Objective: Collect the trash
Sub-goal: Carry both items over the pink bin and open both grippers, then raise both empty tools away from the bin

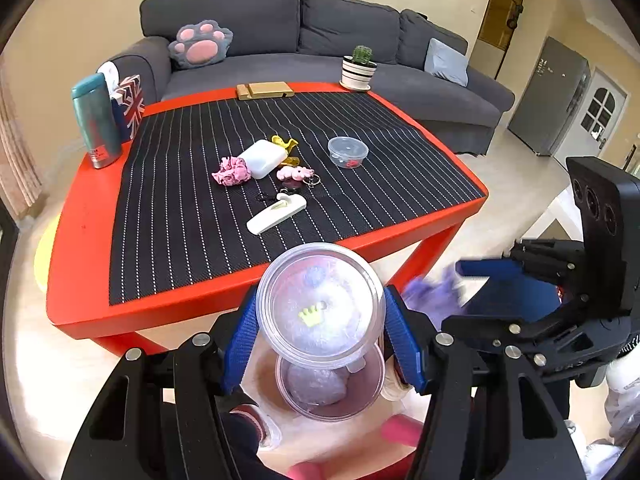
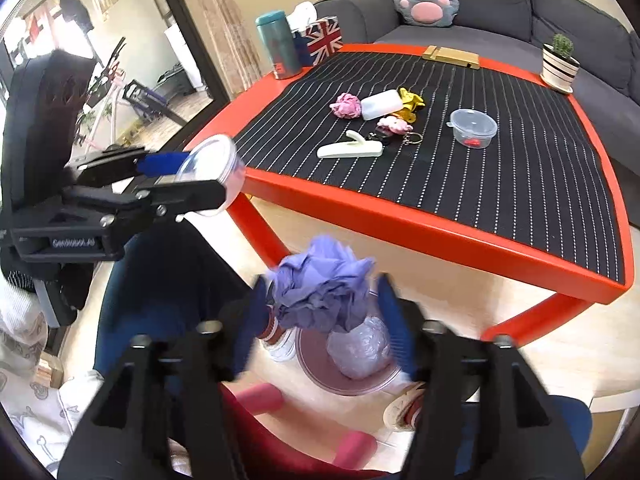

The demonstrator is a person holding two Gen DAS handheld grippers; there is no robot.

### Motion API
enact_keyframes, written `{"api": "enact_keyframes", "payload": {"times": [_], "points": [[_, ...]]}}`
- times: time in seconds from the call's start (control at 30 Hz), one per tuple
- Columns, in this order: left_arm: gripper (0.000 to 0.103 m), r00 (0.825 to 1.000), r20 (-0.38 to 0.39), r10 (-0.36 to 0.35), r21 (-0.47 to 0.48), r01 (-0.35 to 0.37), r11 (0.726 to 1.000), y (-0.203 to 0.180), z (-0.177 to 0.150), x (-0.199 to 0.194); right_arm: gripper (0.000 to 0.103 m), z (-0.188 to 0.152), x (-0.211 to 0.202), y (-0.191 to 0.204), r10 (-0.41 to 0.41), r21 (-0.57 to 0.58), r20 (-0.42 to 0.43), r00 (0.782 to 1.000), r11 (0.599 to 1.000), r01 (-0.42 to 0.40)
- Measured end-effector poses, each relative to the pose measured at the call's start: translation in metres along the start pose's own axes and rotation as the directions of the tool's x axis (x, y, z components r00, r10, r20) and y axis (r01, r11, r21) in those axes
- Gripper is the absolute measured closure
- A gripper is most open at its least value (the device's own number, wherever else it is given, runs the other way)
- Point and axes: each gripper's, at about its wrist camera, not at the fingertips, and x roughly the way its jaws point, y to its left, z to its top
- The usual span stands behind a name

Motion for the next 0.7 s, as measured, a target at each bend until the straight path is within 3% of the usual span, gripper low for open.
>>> {"api": "enact_keyframes", "payload": {"times": [0.13,0.47,0.53,0.57,0.7], "points": [[0.044,1.000,-0.009,-0.004,0.002,0.004,1.000,-0.001,-0.003,0.002,0.021,0.000,-0.002,-0.008,-0.008,0.032,0.006,1.000,0.999,0.008],[0.043,0.998,-0.046,-0.045,0.040,0.047,0.998,-0.019,-0.009,0.013,0.020,-0.002,-0.012,-0.022,-0.050,0.064,0.027,0.998,0.997,0.048],[0.031,0.997,-0.050,-0.056,0.046,0.058,0.997,-0.023,-0.009,0.014,0.020,-0.002,-0.015,-0.025,-0.056,0.071,0.032,0.998,0.996,0.054],[0.014,0.997,-0.042,-0.061,0.044,0.063,0.997,-0.023,-0.009,0.014,0.020,-0.002,-0.016,-0.026,-0.059,0.073,0.035,0.998,0.996,0.056],[0.007,0.997,-0.029,-0.070,0.025,0.071,0.997,-0.023,-0.006,0.013,0.019,-0.001,-0.020,-0.029,-0.065,0.080,0.043,0.997,0.995,0.061]]}}
